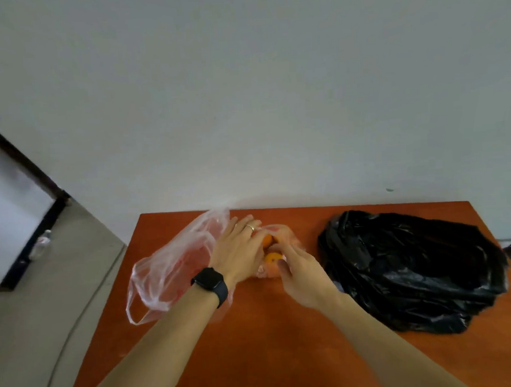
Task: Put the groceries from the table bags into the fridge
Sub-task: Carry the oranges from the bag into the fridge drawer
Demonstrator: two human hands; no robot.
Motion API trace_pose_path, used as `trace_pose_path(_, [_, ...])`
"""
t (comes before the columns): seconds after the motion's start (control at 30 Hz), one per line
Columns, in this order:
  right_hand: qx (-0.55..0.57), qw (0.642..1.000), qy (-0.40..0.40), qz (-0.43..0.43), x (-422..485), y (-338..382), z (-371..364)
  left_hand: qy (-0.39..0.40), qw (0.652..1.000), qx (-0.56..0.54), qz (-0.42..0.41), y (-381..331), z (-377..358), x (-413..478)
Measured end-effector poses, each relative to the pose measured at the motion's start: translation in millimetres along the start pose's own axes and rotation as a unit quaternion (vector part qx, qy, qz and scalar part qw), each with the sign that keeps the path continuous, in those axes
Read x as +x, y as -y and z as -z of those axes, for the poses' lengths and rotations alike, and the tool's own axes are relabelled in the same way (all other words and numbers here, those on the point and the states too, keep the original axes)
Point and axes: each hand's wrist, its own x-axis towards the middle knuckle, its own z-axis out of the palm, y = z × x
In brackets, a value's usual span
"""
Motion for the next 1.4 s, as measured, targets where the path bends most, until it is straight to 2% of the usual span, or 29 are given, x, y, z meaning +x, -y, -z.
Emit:
trace_pose_path(0.1, [-0.106, 0.991, 0.07, -0.029, 54, -17, -12, 0.079, 0.996, 0.027, -0.016, 27, -27, 34])
trace_pose_path(0.23, [-0.317, 0.923, 0.177, -0.124, 99, -52, -22, 0.202, 0.975, 0.085, -0.027, 54, -62, 53])
trace_pose_path(0.33, [-0.397, 0.889, 0.198, -0.112, 112, -73, -18, 0.186, 0.981, 0.049, -0.032, 73, -88, 57])
trace_pose_path(0.4, [-0.397, 0.899, 0.171, -0.066, 117, -83, -15, 0.139, 0.986, 0.025, -0.092, 82, -95, 62])
trace_pose_path(0.5, [-0.388, 0.905, 0.173, -0.032, 122, -98, -15, 0.1, 0.973, 0.082, -0.189, 95, -101, 70])
trace_pose_path(0.53, [-0.396, 0.898, 0.188, -0.044, 124, -103, -15, 0.11, 0.971, 0.1, -0.187, 99, -107, 74])
trace_pose_path(0.6, [-0.407, 0.887, 0.204, -0.074, 128, -110, -17, 0.167, 0.972, 0.103, -0.13, 102, -113, 79])
trace_pose_path(0.73, [-0.427, 0.868, 0.237, -0.089, 133, -122, -21, 0.23, 0.97, 0.056, -0.06, 105, -126, 86])
trace_pose_path(0.87, [-0.447, 0.846, 0.251, -0.147, 137, -142, -15, 0.277, 0.961, 0.019, -0.017, 120, -133, 103])
trace_pose_path(1.07, [-0.401, 0.86, 0.237, -0.211, 139, -152, -33, 0.296, 0.955, -0.009, -0.013, 127, -139, 125])
trace_pose_path(1.17, [-0.315, 0.886, 0.242, -0.239, 133, -155, -43, 0.334, 0.936, -0.107, 0.033, 120, -138, 130])
trace_pose_path(1.23, [-0.263, 0.906, 0.223, -0.246, 130, -154, -41, 0.322, 0.93, -0.169, 0.06, 115, -133, 128])
trace_pose_path(1.27, [-0.243, 0.914, 0.212, -0.247, 128, -152, -39, 0.294, 0.94, -0.166, 0.044, 110, -128, 126])
trace_pose_path(1.33, [-0.209, 0.932, 0.172, -0.24, 120, -146, -35, 0.182, 0.977, -0.103, -0.034, 100, -124, 119])
trace_pose_path(1.4, [-0.203, 0.954, 0.078, -0.205, 110, -139, -35, 0.064, 0.989, -0.035, -0.129, 89, -126, 114])
